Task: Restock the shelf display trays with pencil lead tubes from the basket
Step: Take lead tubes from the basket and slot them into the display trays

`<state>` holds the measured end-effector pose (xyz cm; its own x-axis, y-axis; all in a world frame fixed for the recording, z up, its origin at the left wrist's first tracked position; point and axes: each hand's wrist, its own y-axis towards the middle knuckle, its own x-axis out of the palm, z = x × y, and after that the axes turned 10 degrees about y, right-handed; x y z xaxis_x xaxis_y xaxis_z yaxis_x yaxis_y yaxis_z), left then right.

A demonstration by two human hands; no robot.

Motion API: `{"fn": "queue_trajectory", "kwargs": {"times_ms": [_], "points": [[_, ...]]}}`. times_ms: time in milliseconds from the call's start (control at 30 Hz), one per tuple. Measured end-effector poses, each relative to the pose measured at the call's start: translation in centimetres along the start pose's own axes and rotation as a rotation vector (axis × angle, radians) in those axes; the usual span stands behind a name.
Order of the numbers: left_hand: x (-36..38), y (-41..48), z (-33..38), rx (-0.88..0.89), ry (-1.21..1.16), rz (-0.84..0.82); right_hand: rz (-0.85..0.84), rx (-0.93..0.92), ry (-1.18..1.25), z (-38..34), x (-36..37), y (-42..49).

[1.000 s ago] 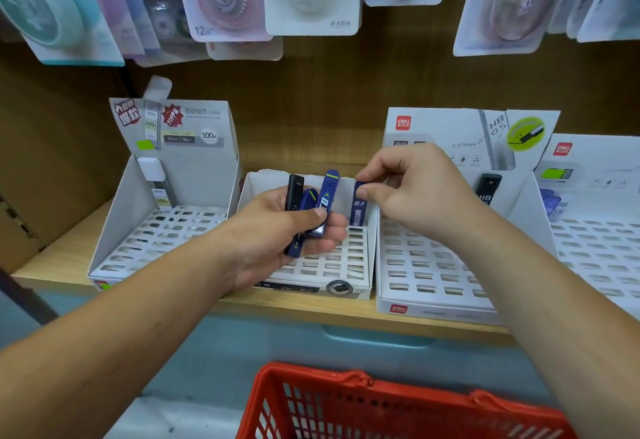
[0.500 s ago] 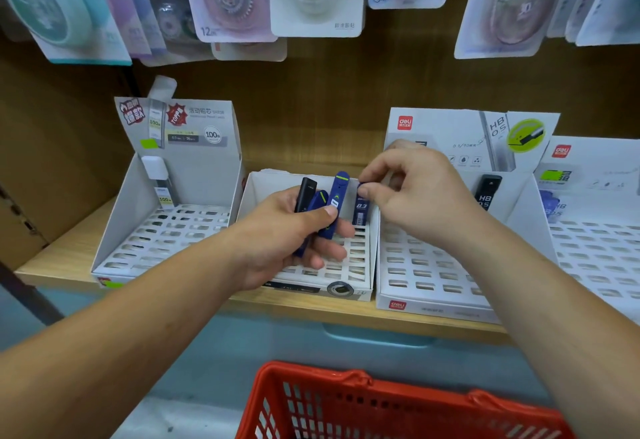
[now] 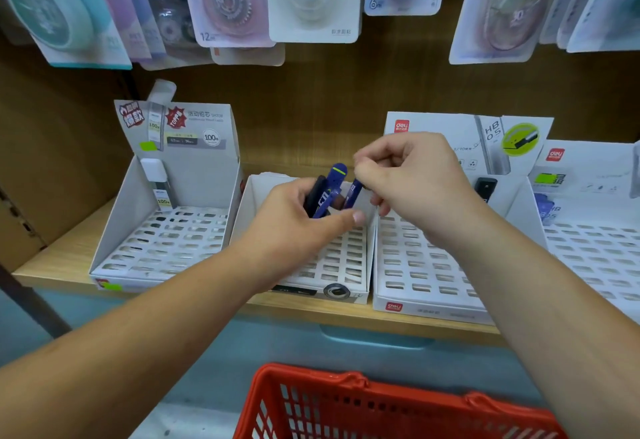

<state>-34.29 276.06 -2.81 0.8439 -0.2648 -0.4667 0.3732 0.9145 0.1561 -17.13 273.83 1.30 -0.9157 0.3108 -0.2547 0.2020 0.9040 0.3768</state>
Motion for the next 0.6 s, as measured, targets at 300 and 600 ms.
{"fn": "queue_trajectory", "kwargs": {"times_ms": [300, 600], "points": [[-0.6, 0.8, -0.4, -0.129, -0.205, -0.116, -0.115, 0.013, 0.030, 0.3, -2.0, 0.5], [-1.1, 1.3, -1.4, -0.180, -0.355, -0.168, -0.078, -0.070, -0.173, 1.6, -1.2, 0.7]]}}
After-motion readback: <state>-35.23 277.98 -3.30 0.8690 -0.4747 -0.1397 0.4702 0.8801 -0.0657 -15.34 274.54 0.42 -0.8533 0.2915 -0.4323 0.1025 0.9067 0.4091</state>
